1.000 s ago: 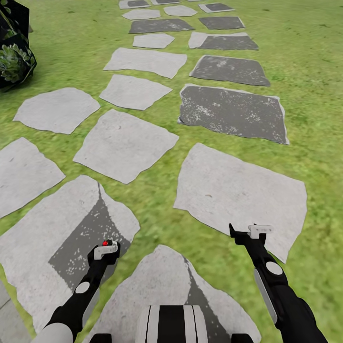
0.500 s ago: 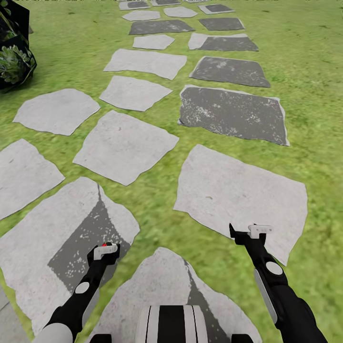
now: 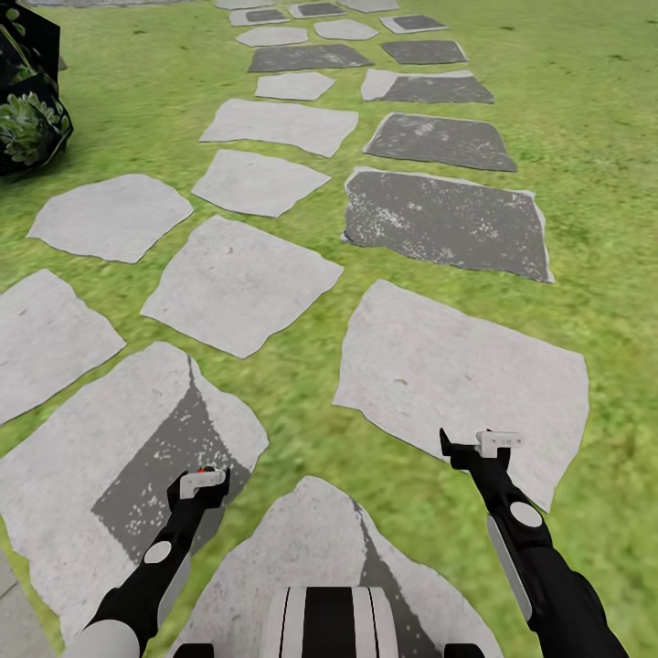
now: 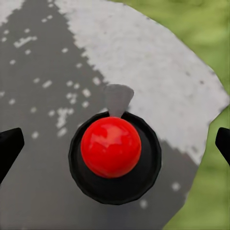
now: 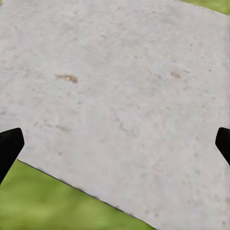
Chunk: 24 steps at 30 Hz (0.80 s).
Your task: In the garden, pick up the pesticide atomizer on the floor and spray pesticide onto both trees until each tree trunk is fully covered.
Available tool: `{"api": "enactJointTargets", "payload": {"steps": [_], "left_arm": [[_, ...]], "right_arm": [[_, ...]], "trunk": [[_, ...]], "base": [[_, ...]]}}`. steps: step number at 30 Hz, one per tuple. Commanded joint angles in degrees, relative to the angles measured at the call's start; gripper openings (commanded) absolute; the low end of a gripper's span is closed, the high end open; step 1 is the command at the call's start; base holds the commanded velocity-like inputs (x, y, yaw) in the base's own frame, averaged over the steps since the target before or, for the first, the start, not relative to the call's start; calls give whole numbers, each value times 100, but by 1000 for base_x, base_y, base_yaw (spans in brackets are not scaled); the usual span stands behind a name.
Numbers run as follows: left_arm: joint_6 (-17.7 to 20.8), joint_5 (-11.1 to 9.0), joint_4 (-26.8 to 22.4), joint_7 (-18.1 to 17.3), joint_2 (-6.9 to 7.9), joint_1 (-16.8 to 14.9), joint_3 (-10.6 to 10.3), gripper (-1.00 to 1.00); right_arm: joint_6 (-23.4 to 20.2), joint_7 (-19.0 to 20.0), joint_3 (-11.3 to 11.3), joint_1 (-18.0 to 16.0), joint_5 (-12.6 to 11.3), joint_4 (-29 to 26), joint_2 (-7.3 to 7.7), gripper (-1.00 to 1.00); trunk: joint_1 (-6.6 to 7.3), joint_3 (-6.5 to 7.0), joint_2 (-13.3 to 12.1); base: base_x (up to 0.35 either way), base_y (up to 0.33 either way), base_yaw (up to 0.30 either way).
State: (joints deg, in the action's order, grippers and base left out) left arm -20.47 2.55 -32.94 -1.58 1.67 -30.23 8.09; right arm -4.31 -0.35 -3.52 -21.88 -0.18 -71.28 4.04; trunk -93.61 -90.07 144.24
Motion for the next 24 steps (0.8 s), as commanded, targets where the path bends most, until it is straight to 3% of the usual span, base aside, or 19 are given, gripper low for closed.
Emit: {"api": "enactJointTargets", "payload": {"steps": [1,20,21,24], "left_arm": [[1,0,3,0,0,0,0,100],[-1,0,10,0,0,8,4,100],[-1,0,8,0,0,8,5,-100],[-1,1,0,0,2,9,8,-100]], "right_arm": [[0,0,0,0,0,-2,0,100],[0,0,0,0,0,0,0,100],[0,0,0,0,0,0,0,100],[0,0,0,0,0,0,1,100]], "trunk": [[0,0,0],[0,0,0],[0,0,0],[0,0,0]], "base": [[0,0,0],[0,0,0],[0,0,0],[0,0,0]]}}
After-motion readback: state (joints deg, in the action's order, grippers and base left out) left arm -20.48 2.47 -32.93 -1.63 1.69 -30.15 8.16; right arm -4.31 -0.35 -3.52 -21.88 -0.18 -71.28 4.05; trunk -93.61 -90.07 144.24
